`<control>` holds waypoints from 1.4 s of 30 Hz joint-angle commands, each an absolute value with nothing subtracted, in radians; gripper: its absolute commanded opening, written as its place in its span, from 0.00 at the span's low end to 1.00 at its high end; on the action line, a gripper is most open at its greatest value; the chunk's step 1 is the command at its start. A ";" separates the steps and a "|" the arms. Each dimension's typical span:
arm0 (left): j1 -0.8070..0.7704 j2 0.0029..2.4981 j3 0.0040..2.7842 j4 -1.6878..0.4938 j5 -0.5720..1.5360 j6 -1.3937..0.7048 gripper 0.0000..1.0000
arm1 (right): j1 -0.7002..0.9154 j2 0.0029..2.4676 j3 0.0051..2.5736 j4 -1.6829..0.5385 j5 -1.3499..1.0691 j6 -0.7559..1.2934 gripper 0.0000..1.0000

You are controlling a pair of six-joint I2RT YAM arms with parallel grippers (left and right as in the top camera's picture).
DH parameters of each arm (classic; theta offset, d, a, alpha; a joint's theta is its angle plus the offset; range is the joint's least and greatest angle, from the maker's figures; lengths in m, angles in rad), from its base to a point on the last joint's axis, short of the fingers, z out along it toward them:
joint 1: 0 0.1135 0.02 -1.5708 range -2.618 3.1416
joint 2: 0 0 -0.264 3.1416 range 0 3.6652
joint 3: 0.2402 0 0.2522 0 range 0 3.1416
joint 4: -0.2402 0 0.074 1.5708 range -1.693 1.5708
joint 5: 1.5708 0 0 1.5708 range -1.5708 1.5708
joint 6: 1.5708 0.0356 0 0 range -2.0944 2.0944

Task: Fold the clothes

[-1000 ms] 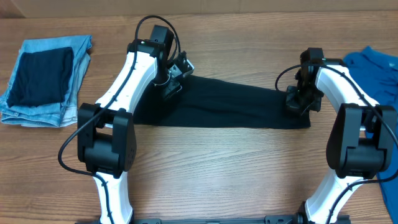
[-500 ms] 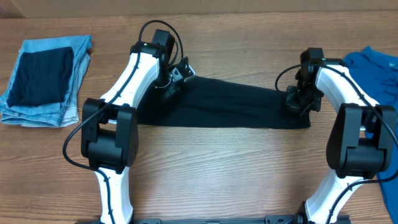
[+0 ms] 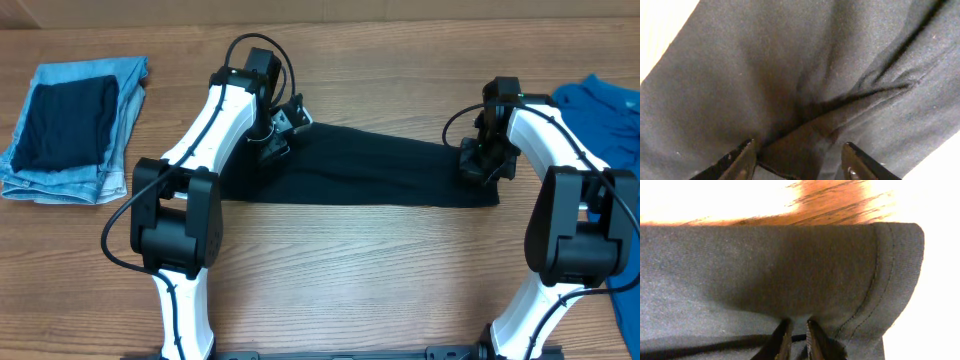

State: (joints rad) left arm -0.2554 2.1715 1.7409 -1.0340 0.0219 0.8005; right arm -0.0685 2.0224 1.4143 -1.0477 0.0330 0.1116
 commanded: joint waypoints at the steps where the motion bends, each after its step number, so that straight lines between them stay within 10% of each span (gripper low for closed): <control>1: -0.256 2.186 1.731 -1.027 0.019 0.842 0.47 | -0.070 2.005 1.411 -1.042 0.040 0.117 0.15; 8: -0.262 2.186 1.731 -1.118 0.020 0.841 0.07 | -0.070 2.005 1.411 -1.036 0.041 0.117 0.17; 42: -0.316 2.186 1.600 -1.246 0.068 0.625 0.13 | -0.070 2.005 1.411 -1.034 0.041 0.117 0.17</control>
State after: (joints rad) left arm -0.3080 2.1765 1.6009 -1.2568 0.0570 0.6331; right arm -0.0689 2.0224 1.4139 -1.0393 0.0334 0.1120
